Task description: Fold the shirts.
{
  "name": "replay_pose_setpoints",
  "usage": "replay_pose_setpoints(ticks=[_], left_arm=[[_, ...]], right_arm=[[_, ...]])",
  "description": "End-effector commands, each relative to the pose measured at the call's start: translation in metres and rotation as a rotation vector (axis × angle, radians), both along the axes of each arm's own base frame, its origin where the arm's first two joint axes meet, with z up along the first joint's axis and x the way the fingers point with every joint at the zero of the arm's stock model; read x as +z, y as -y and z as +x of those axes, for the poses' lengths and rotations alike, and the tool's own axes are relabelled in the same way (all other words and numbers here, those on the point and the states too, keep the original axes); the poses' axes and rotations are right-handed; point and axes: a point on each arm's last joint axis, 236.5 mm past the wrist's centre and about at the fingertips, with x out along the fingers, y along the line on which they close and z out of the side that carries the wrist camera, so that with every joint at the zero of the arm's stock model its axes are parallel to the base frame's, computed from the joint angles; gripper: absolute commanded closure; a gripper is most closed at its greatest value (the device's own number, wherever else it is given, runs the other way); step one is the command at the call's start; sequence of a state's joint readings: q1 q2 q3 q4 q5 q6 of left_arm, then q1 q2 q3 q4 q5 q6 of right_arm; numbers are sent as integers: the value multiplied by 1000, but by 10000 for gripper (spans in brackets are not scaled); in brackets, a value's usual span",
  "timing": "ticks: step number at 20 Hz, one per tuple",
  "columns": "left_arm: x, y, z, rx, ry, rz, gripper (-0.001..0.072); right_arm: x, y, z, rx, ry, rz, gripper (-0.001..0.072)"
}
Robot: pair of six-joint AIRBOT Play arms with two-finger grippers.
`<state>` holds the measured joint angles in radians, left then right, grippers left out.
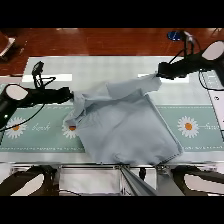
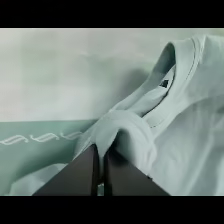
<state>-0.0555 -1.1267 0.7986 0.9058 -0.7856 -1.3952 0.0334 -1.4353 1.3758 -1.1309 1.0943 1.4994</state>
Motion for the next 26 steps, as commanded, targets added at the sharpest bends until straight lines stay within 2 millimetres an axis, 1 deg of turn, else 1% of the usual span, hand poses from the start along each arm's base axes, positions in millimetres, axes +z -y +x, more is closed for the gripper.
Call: replay_pose_setpoints(ticks=[1, 2, 3, 4, 5, 6, 7, 8, 9, 11, 12, 13, 15, 17, 18, 19, 20, 21, 24, 26], left_arm=[[-15, -4, 16, -3, -23, 28, 206], [-8, -13, 18, -39, -14, 83, 198], [1, -29, 19, -69, -20, 143, 199], [11, -45, 19, -73, -31, 176, 199], [19, -62, 18, -58, -52, 183, 200], [22, -75, 16, -33, -75, 170, 200], [19, -80, 9, -22, -111, 140, 200], [12, -76, 1, -52, -142, 113, 200], [1, -70, -6, -100, -168, 98, 200], [-20, -52, -16, -189, -219, 63, 200], [-29, -42, -17, -221, -238, 51, 200], [-38, -29, -20, -262, -256, 35, 200], [-58, -4, -30, -354, -302, 24, 200], [-78, 11, -40, -414, -356, 34, 200], [-85, 15, -45, -431, -379, 39, 205], [-91, 17, -48, -440, -396, 38, 346], [-93, 18, -50, -444, -408, 36, 636], [-94, 18, -50, -450, -410, 35, 680], [-94, 18, -50, -451, -408, 35, 680], [-94, 18, -50, -451, -408, 35, 680]], right_arm=[[-32, 8, 10, -46, -79, 82, 298], [-27, 24, 3, -34, -107, 74, 296], [-22, 48, -9, -23, -141, 49, 297], [-20, 80, -24, -34, -175, 1, 298], [-21, 120, -47, -74, -235, -67, 298], [-23, 152, -71, -132, -286, -111, 300], [-29, 177, -95, -239, -314, -98, 303], [-39, 186, -119, -313, -346, -47, 303], [-53, 184, -148, -346, -392, 10, 303], [-80, 170, -200, -340, -499, 89, 303], [-91, 164, -215, -342, -534, 106, 303], [-101, 158, -226, -347, -565, 120, 303], [-114, 148, -249, -324, -642, 120, 303], [-122, 147, -263, -323, -690, 108, 303], [-124, 146, -268, -326, -708, 104, 303], [-125, 147, -272, -322, -721, 96, 303], [-125, 148, -273, -323, -726, 91, 303], [-125, 148, -273, -323, -726, 92, 303], [-131, 142, -275, -298, -760, 101, 303], [-136, 129, -274, -232, -784, 108, 303]])
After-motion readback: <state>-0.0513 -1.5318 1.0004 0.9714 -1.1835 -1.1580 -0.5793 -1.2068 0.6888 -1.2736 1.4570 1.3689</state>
